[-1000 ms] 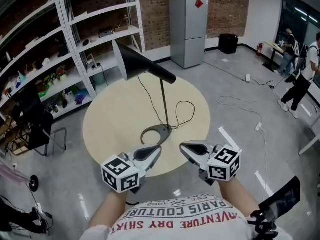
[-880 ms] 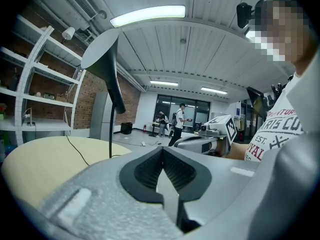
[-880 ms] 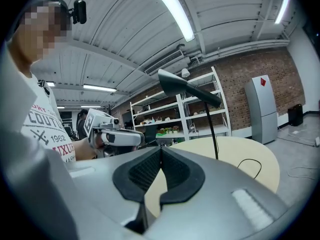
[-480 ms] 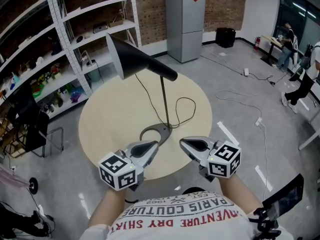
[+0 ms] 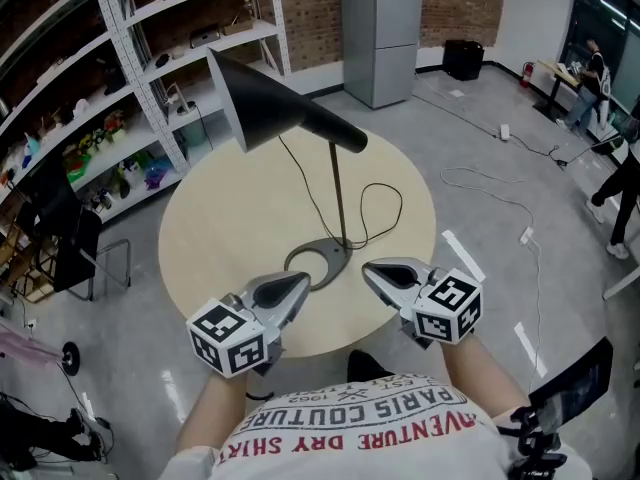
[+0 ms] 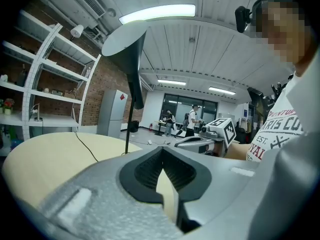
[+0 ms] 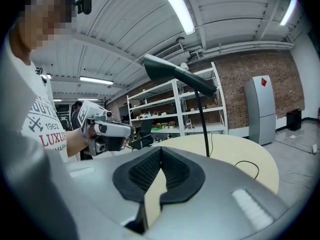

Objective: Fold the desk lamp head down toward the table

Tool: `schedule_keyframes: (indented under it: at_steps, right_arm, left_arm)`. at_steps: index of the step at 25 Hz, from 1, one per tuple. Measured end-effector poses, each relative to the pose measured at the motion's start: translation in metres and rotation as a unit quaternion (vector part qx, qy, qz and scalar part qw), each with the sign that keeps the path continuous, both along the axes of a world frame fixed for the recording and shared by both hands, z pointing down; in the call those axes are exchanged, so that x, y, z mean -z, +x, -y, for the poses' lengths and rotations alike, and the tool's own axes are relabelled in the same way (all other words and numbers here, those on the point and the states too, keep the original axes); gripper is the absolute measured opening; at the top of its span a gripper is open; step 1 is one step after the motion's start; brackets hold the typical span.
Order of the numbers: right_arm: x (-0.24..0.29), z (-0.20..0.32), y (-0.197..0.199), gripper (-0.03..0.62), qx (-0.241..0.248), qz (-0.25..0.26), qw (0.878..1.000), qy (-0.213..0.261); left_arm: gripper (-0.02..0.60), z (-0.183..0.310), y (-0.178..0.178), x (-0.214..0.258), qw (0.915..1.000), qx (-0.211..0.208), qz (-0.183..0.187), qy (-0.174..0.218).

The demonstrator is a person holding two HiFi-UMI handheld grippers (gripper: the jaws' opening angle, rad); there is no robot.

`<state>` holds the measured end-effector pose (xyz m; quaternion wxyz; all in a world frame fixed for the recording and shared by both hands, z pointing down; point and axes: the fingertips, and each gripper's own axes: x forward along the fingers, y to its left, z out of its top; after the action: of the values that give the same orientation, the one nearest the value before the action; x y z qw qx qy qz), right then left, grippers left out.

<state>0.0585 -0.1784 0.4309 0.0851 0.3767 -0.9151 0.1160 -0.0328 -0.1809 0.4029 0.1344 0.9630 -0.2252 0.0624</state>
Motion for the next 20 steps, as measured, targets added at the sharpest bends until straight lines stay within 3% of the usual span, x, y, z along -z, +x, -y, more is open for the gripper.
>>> schedule_keyframes:
  at_steps: [13, 20]
  right_arm:
    - [-0.042, 0.103, 0.020, 0.003, 0.003, -0.041, 0.999, 0.003]
    - [-0.022, 0.131, 0.009, 0.104, -0.009, -0.079, 0.996, 0.025]
  left_arm:
    - [0.002, 0.064, -0.004, -0.026, 0.9992, 0.039, 0.012, -0.005]
    - [0.002, 0.065, -0.023, -0.004, 0.9987, 0.048, 0.019, -0.005]
